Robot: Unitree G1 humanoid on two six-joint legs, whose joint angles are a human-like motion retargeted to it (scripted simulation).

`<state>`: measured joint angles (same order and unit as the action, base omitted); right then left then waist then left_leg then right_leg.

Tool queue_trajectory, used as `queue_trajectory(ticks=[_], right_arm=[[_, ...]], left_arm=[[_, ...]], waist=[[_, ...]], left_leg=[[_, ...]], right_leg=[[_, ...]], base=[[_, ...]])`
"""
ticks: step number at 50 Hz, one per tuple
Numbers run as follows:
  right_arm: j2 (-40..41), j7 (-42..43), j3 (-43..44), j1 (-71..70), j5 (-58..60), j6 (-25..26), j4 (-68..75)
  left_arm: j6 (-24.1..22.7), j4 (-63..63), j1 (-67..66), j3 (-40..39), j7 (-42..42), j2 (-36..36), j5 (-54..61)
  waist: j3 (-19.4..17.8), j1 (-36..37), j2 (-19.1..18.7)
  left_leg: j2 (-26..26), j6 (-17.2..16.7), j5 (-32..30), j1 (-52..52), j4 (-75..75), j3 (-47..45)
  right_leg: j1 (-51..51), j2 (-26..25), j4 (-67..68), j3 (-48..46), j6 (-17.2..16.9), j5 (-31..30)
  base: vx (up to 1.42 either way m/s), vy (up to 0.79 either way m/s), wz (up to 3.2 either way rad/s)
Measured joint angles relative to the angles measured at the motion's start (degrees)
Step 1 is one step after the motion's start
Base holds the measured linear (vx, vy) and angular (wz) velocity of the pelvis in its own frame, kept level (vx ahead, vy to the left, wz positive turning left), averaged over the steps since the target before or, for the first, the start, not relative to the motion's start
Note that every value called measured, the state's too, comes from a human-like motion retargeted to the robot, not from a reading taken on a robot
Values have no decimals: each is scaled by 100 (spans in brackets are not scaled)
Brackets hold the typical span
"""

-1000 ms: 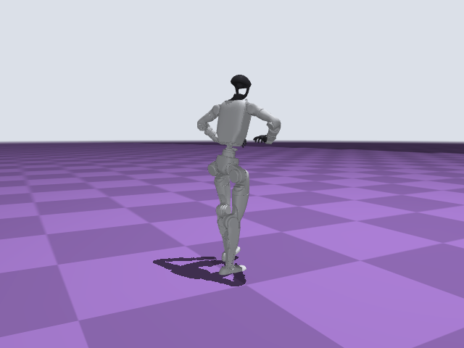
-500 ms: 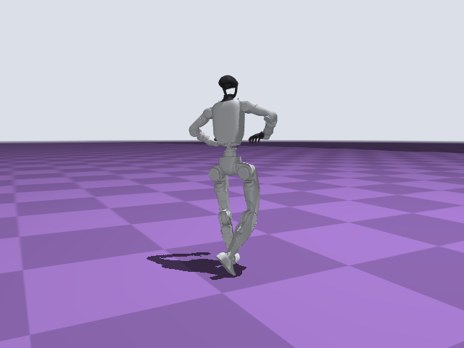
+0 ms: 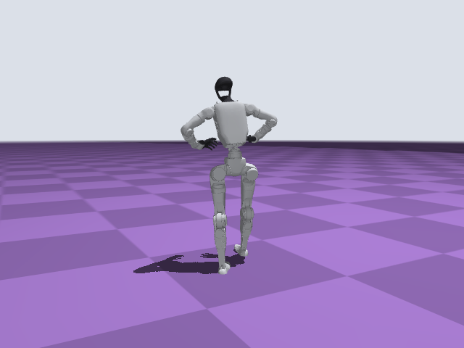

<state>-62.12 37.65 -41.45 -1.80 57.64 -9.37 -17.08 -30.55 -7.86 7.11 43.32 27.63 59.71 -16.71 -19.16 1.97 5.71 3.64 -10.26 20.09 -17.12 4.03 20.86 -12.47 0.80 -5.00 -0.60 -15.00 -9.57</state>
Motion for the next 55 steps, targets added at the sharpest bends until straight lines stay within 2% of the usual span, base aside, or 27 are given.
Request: queue_trajectory(ticks=[4,7,11,14,16,18,20,23,25,27,30,35,39,42,45,49,53,55], right_arm=[[-47,-119,198,79,-128,-132,-102],[-78,-183,435,227,-242,-207,-151],[-60,-126,788,539,-417,-268,-188],[-70,-70,1066,829,-530,-270,-250],[-107,-106,1243,1020,-604,-265,-331],[-132,-185,1332,1144,-668,-265,-399],[-138,-246,1339,1219,-685,-257,-435],[-116,-309,1271,1301,-570,-173,-424],[-120,-361,1205,1239,-452,-63,-369],[-97,-382,1116,1161,-384,25,-303],[-21,-336,1010,1050,-360,72,-203],[79,-241,1028,1130,-421,-150,-179],[103,-350,1103,1286,-528,-450,-214],[117,-420,1123,1349,-523,-582,-225],[105,-469,1124,1345,-477,-632,-217],[52,-704,1177,1377,-486,-689,-228],[-11,-1102,1379,1627,-740,-886,-340],[-37,-1361,1541,1801,-999,-1000,-425]], left_arm=[[-37,8,-25,-52,6,55,-220],[-46,30,-38,-118,48,53,-406],[-26,108,-188,-305,89,51,-605],[47,154,-397,-469,42,75,-683],[155,173,-547,-546,-45,95,-725],[296,207,-693,-586,-108,105,-766],[414,247,-855,-625,-109,76,-777],[498,279,-1080,-708,23,-41,-688],[553,286,-1128,-811,177,-164,-579],[590,285,-1136,-889,298,-226,-451],[613,260,-1117,-983,357,-230,-284],[534,161,-1238,-1165,200,-162,-283],[371,103,-1391,-1335,15,-231,-395],[241,105,-1514,-1442,-92,-325,-453],[176,131,-1625,-1550,-148,-405,-404],[235,118,-1774,-1727,-225,-454,-192],[316,-13,-1917,-1815,-375,-367,-45],[349,-105,-1876,-1762,-437,-261,-48]], waist=[[-121,11,-157],[-138,-3,-208],[-33,199,-223],[88,436,-134],[241,554,62],[492,573,222],[763,533,287],[964,627,363],[1083,720,492],[1128,866,581],[1090,1067,593],[883,1285,116],[730,1355,-188],[725,1457,-200],[779,1579,-136],[879,1542,-107],[967,1301,-247],[1018,1176,-283]], left_leg=[[-386,-71,107,-386,90,561],[-522,-42,94,-556,77,1008],[-577,-82,-178,-582,-103,1493],[-373,-174,-440,-266,-698,1475],[57,-148,-460,477,-1870,1030],[414,50,-440,1656,-3519,206],[374,448,-477,2774,-4807,-883],[-5,1166,-157,3549,-5429,-2460],[27,1404,-9,3848,-5144,-3168],[137,1361,-63,3902,-4407,-3643],[197,1122,-382,3659,-2885,-4395],[70,562,-1041,2978,-664,-5831],[52,111,-1212,2875,97,-6447],[-9,-39,-1056,3017,97,-6287],[-12,-6,-1030,2998,97,-5790],[-109,176,-1067,2735,97,-5351],[-350,391,-927,2266,97,-4835],[-433,530,-819,2085,97,-4549]], right_leg=[[137,-318,0,676,0,537],[435,-347,0,887,0,557],[719,-245,0,508,0,478],[867,-20,0,204,0,569],[844,269,0,60,0,633],[710,566,0,-148,0,688],[595,823,0,-440,0,766],[637,1157,1,-826,0,912],[537,1395,4,-1016,0,976],[520,1517,7,-1182,0,1063],[675,1536,9,-1499,0,1241],[1442,1117,103,-2279,0,1655],[2124,811,100,-2916,21,1883],[2410,671,120,-3199,98,1953],[2571,581,244,-3313,228,1921],[2710,481,744,-3441,693,1623],[2598,545,2140,-3553,1322,911],[2137,735,3363,-3311,1468,551]], base=[[54,-28,154],[53,-27,155],[45,-31,109],[41,-29,92],[38,-22,120],[35,-7,163],[34,3,183],[34,1,152],[32,-7,122],[32,-11,100],[35,-9,95],[41,2,103],[44,3,115],[43,-4,85],[48,-1,57],[55,5,63],[60,9,86],[54,10,94]])
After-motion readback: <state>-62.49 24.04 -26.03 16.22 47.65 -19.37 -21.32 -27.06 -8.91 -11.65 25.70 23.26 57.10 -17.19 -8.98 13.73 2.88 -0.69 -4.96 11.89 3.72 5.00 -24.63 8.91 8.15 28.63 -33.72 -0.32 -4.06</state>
